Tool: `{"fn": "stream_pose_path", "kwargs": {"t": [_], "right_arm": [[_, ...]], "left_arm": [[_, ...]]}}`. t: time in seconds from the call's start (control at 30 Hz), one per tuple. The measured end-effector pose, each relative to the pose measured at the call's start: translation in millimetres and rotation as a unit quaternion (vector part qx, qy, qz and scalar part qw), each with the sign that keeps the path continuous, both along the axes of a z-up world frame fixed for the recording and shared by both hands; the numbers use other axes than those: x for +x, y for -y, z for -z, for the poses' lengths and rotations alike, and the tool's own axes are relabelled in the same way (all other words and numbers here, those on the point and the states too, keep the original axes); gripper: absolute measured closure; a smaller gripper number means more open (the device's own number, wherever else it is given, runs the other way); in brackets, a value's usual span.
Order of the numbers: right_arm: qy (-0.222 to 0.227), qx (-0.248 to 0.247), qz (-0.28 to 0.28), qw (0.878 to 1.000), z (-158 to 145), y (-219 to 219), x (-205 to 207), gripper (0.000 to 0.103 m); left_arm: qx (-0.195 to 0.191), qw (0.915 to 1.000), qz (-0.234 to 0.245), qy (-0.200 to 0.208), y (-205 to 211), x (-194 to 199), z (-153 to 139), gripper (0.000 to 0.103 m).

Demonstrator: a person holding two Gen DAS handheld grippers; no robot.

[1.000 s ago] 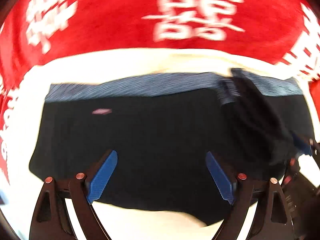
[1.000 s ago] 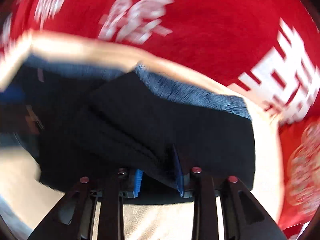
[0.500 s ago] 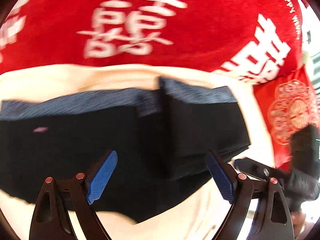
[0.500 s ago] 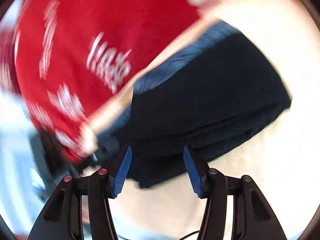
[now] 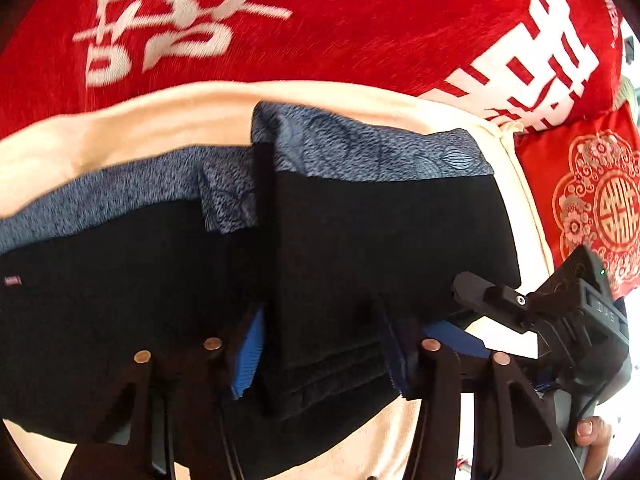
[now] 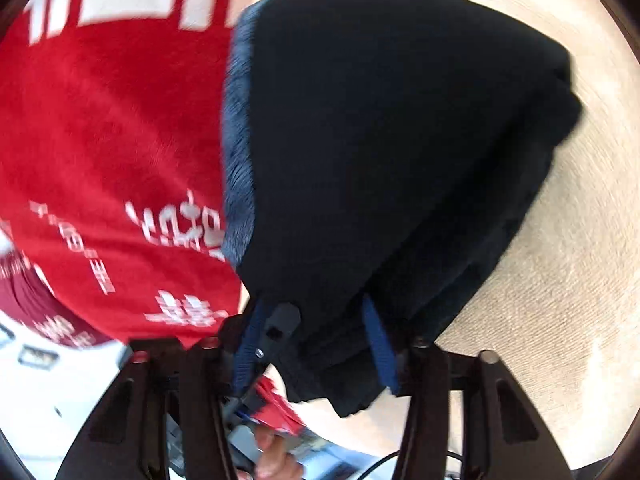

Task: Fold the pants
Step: 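Fold the held end over the trousers with the right gripper while the left gripper pins them, then open both grippers and release the doubled trousers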

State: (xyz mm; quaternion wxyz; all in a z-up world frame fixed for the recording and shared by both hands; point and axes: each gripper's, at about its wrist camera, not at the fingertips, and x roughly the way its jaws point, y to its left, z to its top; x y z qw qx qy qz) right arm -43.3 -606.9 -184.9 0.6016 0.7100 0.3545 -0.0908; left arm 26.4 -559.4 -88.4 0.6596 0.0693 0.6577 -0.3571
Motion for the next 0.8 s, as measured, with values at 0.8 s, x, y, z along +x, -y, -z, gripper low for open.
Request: {"fn": "stream_pose_path", "kwargs": {"t": [0.8], "right_arm": [[-0.020,-0.206,-0.235,0.950,-80.5,-14.4,-0.1,0.081]], "left_arm": [[0.058,0.9918,-0.060,0.097,-60.2,-35.0,-43.4,0.037]]}}
